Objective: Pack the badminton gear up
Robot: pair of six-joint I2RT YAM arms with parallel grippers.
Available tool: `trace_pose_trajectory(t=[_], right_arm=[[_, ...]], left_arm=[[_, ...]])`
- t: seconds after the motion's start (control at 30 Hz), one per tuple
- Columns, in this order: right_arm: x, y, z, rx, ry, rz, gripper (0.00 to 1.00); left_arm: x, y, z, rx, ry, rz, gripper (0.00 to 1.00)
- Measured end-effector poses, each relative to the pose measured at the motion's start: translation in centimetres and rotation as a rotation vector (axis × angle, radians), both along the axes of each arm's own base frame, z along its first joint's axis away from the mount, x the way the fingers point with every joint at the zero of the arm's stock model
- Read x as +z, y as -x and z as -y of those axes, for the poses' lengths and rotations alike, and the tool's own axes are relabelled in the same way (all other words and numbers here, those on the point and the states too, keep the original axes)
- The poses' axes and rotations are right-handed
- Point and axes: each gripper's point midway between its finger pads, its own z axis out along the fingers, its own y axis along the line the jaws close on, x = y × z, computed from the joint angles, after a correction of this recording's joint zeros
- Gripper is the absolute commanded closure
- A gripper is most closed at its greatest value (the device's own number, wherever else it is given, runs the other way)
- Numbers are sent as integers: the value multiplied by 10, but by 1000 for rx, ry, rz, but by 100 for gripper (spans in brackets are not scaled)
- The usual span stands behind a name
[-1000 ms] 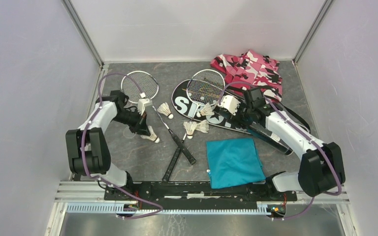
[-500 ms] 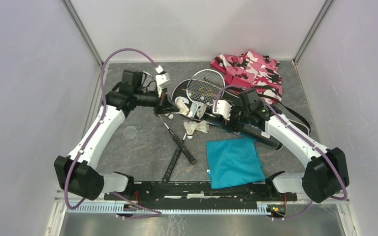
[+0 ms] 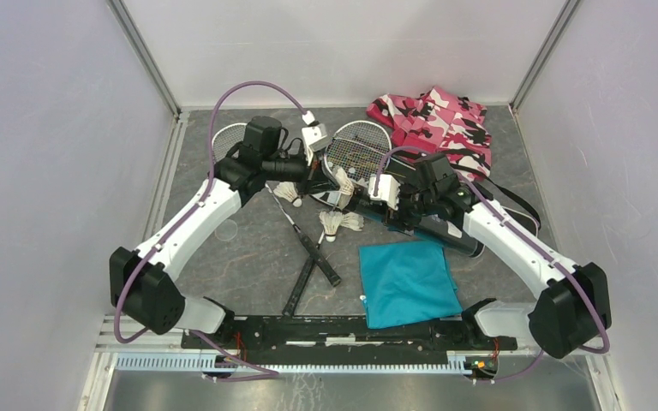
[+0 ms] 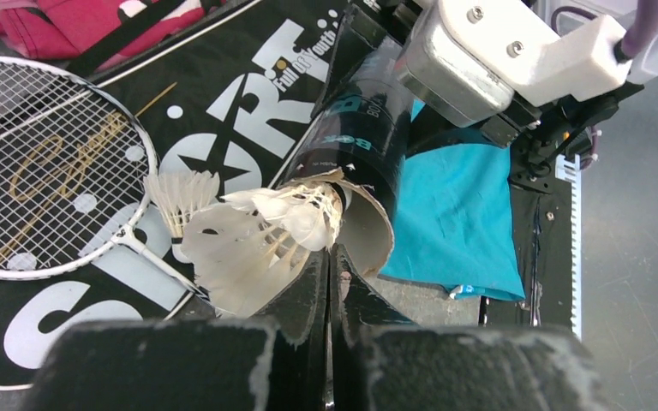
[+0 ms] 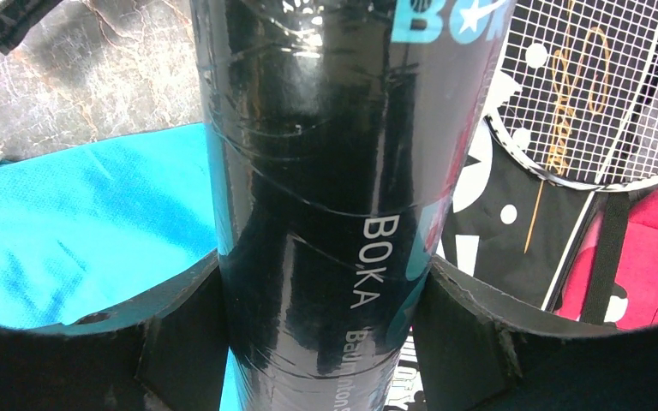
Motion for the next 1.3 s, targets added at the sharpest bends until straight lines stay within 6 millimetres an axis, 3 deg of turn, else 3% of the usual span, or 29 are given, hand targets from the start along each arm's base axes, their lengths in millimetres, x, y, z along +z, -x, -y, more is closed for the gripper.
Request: trace_pose_trajectory(t=[0.13, 0.33, 0.5, 0.9, 1.13, 1.3], right_arm=[[4, 1, -2, 6, -15, 4, 75], [9, 0, -6, 7, -41, 5, 75], [12, 0, -8, 4, -53, 6, 75], [19, 3, -14, 19, -94, 1, 74], [22, 0, -13, -6, -100, 6, 74], [26, -2, -6, -31, -86, 40, 74]], left_arm=[[5, -1, 6, -2, 25, 10, 93], [0, 23, 26, -121, 63, -58, 72], [-6, 35, 29, -180, 76, -104, 51], [-25, 54, 51, -309, 69, -209, 22], [-21, 60, 52, -359, 56, -179, 1], [-18, 59, 43, -328, 12, -111, 0]])
